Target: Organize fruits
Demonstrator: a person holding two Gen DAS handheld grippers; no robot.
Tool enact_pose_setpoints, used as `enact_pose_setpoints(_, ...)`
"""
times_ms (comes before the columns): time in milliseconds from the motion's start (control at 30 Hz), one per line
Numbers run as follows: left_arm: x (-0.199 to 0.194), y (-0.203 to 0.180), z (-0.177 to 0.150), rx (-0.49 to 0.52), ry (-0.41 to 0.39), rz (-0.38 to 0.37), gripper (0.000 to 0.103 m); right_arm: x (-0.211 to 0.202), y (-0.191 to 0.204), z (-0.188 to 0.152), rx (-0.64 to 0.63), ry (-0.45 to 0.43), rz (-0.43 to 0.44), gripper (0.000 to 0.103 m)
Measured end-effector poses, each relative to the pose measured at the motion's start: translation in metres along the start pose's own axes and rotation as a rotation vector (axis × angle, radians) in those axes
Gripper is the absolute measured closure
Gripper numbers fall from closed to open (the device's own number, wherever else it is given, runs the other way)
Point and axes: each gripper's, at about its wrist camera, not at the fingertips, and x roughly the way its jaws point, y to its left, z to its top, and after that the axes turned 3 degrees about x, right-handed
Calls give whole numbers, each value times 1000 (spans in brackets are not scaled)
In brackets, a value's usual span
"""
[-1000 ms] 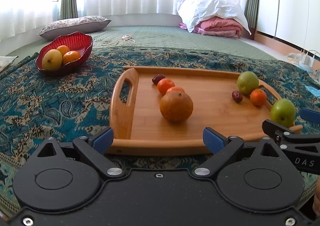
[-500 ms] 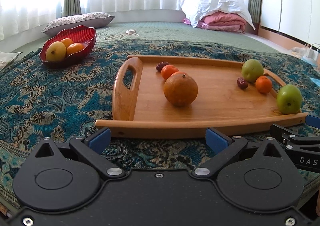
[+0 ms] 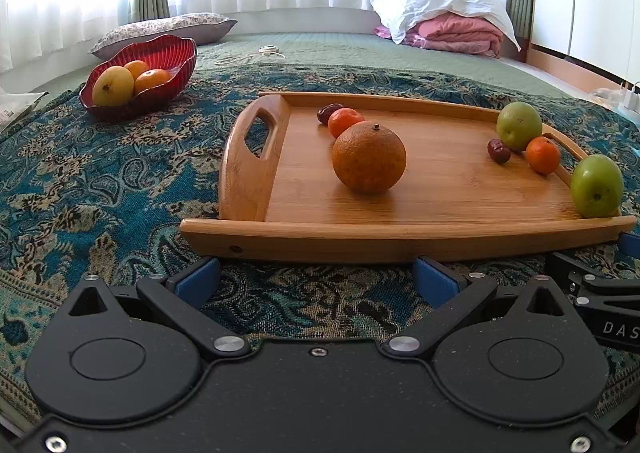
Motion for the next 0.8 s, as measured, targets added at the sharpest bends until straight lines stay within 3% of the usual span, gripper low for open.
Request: enact_pose_setpoints(800, 9, -3, -4, 21, 16, 5, 0, 10, 2, -6, -23, 26, 23, 0)
